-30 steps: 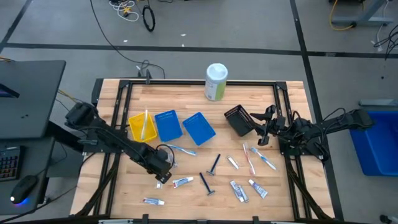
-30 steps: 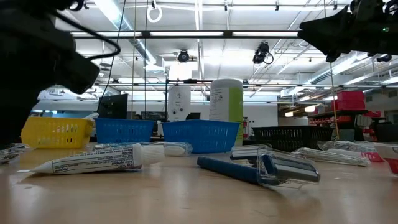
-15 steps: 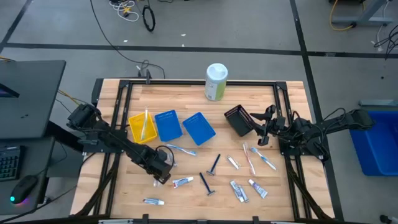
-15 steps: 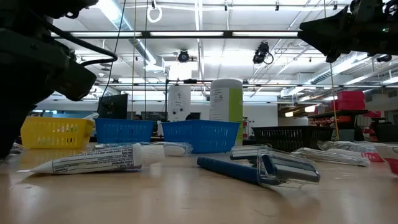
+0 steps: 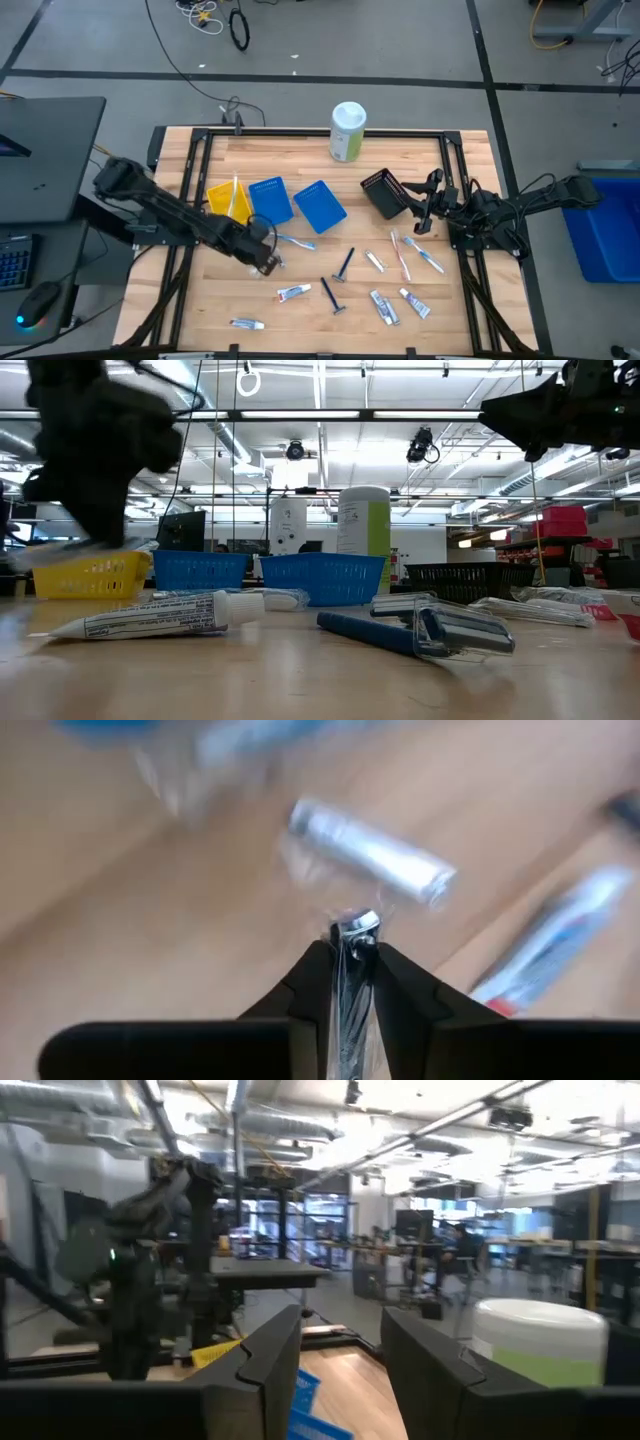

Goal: Pick & Place Travel size toiletries
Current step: Put the bottom left silver nail cutter into the left blue bin

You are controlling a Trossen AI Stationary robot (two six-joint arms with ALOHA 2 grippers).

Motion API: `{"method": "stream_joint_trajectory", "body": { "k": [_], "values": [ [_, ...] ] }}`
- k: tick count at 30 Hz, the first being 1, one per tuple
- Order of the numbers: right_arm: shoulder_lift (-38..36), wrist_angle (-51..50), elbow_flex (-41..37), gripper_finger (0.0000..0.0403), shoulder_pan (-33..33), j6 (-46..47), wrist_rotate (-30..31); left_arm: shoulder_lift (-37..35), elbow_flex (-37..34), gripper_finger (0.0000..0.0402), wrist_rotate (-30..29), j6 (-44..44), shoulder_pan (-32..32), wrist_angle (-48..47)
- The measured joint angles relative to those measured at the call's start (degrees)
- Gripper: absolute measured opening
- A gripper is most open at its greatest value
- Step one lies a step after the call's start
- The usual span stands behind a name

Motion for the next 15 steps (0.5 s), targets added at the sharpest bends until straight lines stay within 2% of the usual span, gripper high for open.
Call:
{"method": "stream_joint_trajectory", "body": {
  "k": [5,9,12,15],
  "values": [
    [0.1,-1.0,0.0,0.0156,0.0,0.0,3.1,-7.1,0.0,0.0059,-13.2,7.0,3.9,-0.4],
    [0.4,-1.2,0.0,0.0162,0.0,0.0,3.3,-9.4,0.1,0.0063,-22.9,14.2,7.7,1.0],
    [0.4,-1.2,0.0,0.0163,0.0,0.0,3.4,-9.2,0.1,0.0065,-26.6,21.6,11.1,5.3],
    [0.4,-1.2,0.0,0.0157,0.0,0.0,3.5,-7.2,0.1,0.0061,-27.6,29.5,14.8,12.5]
  ]
}}
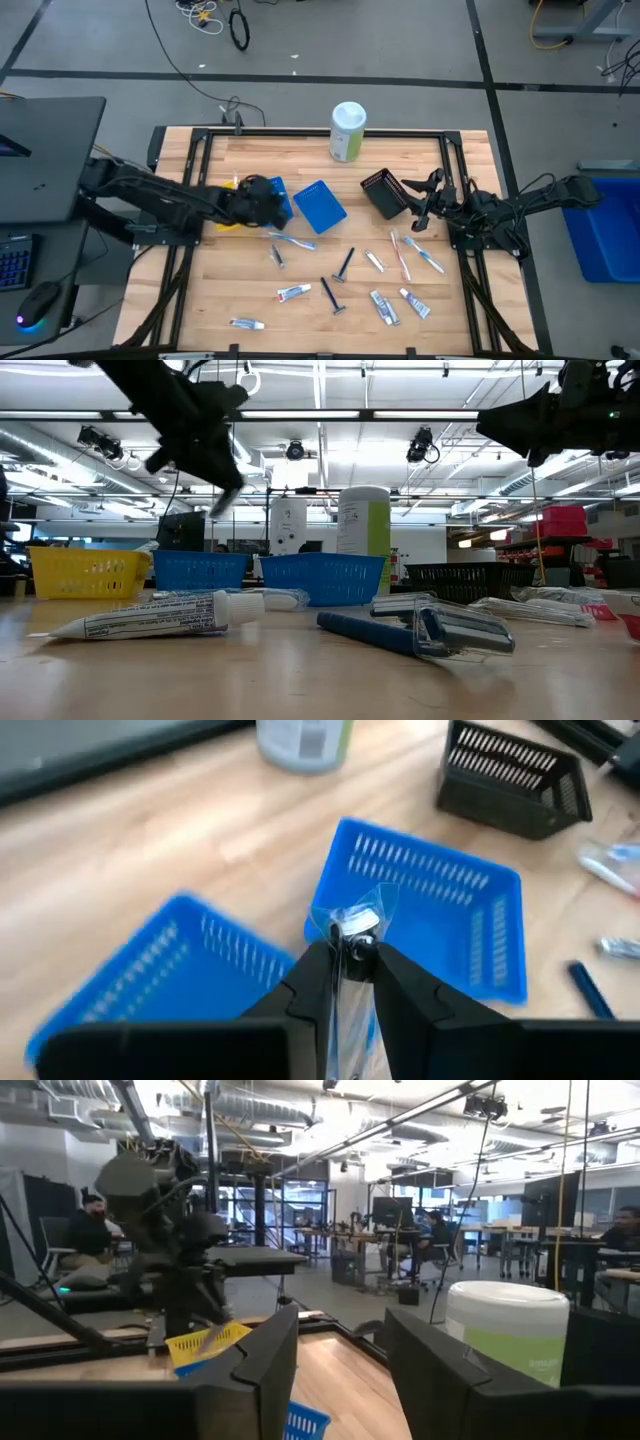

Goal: Pick & Place Travel size toiletries
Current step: Put the bottom left silver nail cutter into the left blue bin

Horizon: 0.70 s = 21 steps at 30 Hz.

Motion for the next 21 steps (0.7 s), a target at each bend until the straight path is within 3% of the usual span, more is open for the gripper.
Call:
{"method": "stream_joint_trajectory", "body": {
  "k": [5,12,16,21],
  "values": [
    [0.0,0.0,0.0,0.0147,0.0,0.0,0.0,3.2,0.0,0.0063,0.4,7.9,6.3,5.9],
    [0.0,-0.6,0.0,0.014,0.0,0.0,0.0,8.9,0.0,0.0062,3.2,7.3,12.6,4.1],
    [0.0,-0.8,0.0,0.0145,0.0,0.0,0.0,13.4,0.0,0.0067,8.3,4.7,13.2,4.2],
    [0.0,-0.9,0.0,0.0153,0.0,0.0,0.0,16.7,0.0,0.007,8.8,0.7,13.2,1.7]
  ]
}}
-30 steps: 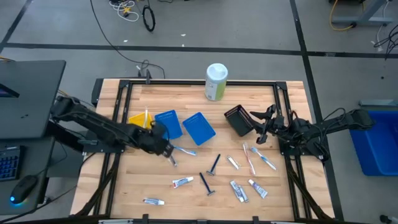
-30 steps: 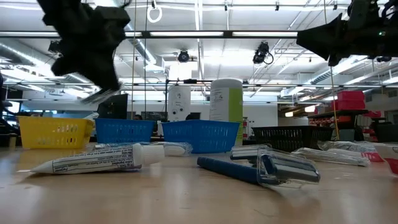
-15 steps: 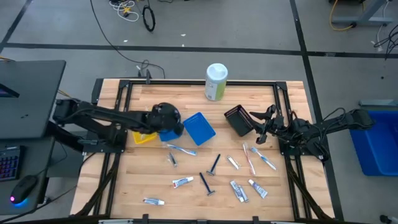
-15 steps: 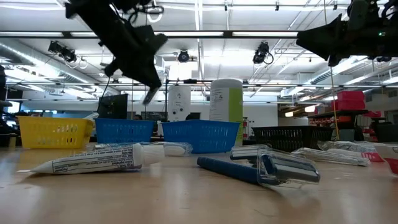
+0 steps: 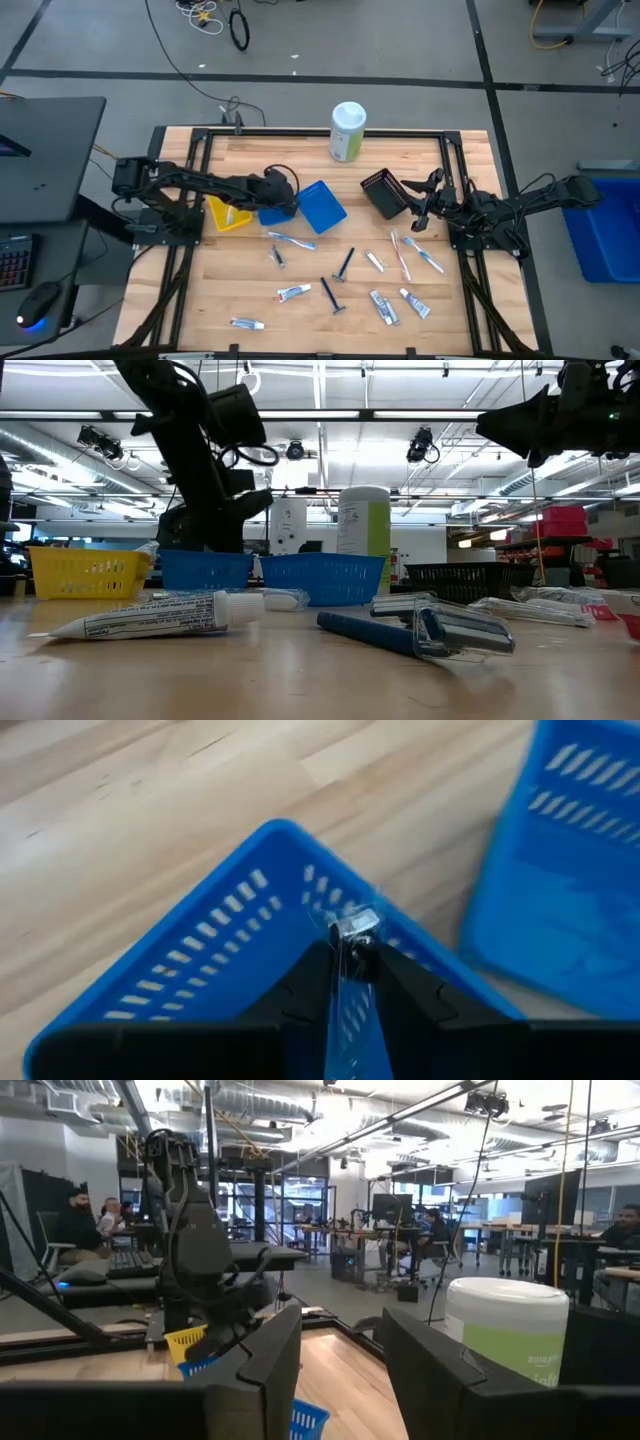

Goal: Pick & Place Travel size toiletries
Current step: Put the bottom left silver nail cutter into the left blue bin, then put the top blue razor into the right blue bin

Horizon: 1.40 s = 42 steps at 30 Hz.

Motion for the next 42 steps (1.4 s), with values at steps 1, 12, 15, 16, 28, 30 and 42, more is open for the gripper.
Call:
{"method": "stream_joint_trajectory", "body": {
  "k": [1,12,15,16,28,30,42],
  "values": [
    [0.0,0.0,0.0,0.0154,0.0,0.0,0.0,0.1,0.0,0.007,0.1,-0.7,0.0,-0.9],
    [0.0,-0.3,0.0,0.0155,0.0,-0.5,0.1,0.0,0.0,0.0105,5.4,-4.9,-0.6,-5.9],
    [0.0,-0.3,0.0,0.015,0.0,-0.5,0.0,0.0,0.0,0.0131,4.2,-3.4,-0.5,-5.8],
    [0.0,-0.3,0.0,0.0148,0.0,-0.4,0.0,0.0,0.0,0.014,4.4,-2.9,-0.5,-5.9],
    [0.0,-0.3,0.0,0.0144,0.0,0.2,0.0,-6.7,3.1,0.0183,8.3,4.3,-3.2,-8.9],
    [0.0,-0.1,0.0,0.0148,0.0,0.2,0.0,-9.4,3.8,0.0179,6.8,5.9,-4.8,-9.9],
    [0.0,3.8,0.0,0.0168,0.0,2.6,-2.3,-29.1,4.5,0.0167,5.6,26.0,-12.8,-14.8]
  ]
}}
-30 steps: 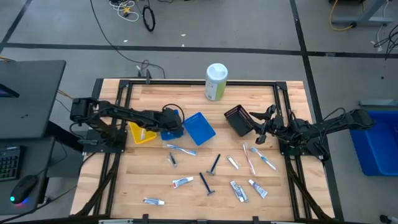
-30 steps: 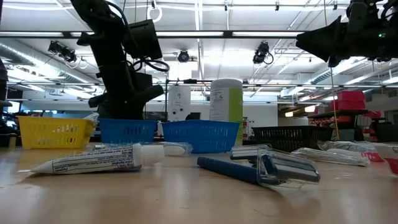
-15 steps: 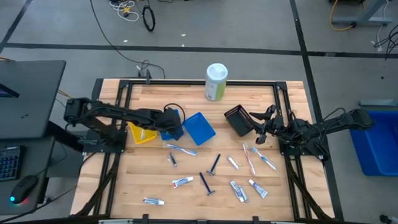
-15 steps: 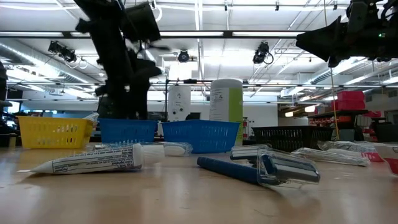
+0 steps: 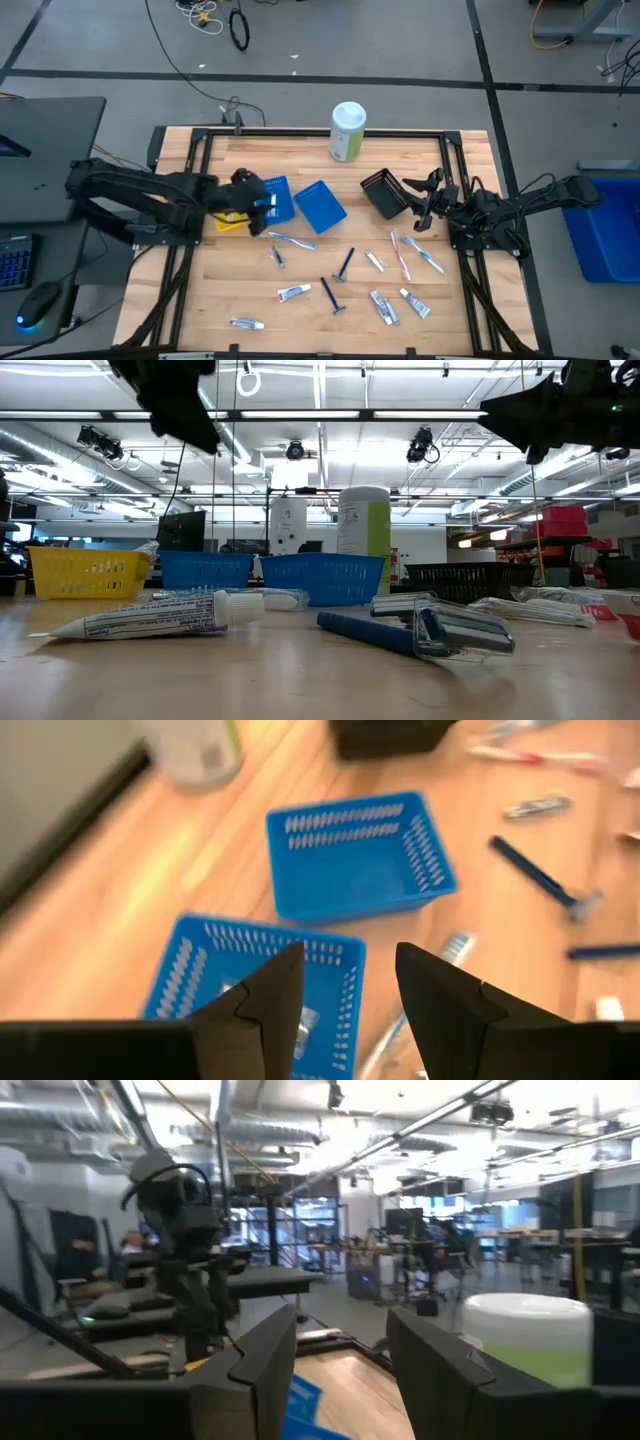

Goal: Pick & Place Travel size toiletries
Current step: Put the top blue razor into the right blue bin

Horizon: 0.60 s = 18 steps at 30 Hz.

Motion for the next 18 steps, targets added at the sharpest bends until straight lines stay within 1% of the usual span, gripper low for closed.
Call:
{"method": "stream_joint_trajectory", "body": {
  "k": [3,4,6,8,11,13,15,16,18],
  "values": [
    [0.3,1.9,0.3,0.017,0.0,0.1,-2.7,-2.9,-1.2,0.0167,-0.1,6.1,-0.9,1.1],
    [0.6,1.9,0.9,0.0169,0.0,0.3,-3.2,-3.7,-2.2,0.0167,-0.1,7.6,-1.1,3.0],
    [1.8,0.4,2.9,0.0167,0.0,0.2,-4.6,-5.2,-5.3,0.0167,1.3,10.2,-1.1,8.2],
    [4.2,-3.1,5.7,0.0164,0.0,0.2,-4.6,-6.0,-9.3,0.0167,4.4,12.3,-1.1,15.2],
    [9.7,-8.8,10.4,0.0161,0.0,1.3,-4.6,-6.1,-15.2,0.0167,8.2,14.3,-1.1,26.2],
    [14.2,-10.6,13.5,0.0161,0.0,2.2,-4.7,-6.2,-18.1,0.0167,9.2,15.7,-1.2,32.4],
    [19.0,-12.5,16.6,0.0165,0.0,2.4,-5.4,-6.2,-20.4,0.0167,9.2,16.7,-1.2,36.6],
    [21.4,-13.8,18.2,0.0168,0.0,2.4,-7.0,-6.1,-21.2,0.0167,9.2,17.3,-1.1,38.1],
    [26.5,-16.5,21.7,0.0173,0.2,2.9,-12.3,-6.1,-21.7,0.0167,9.0,18.7,-1.0,39.3]
  ]
}}
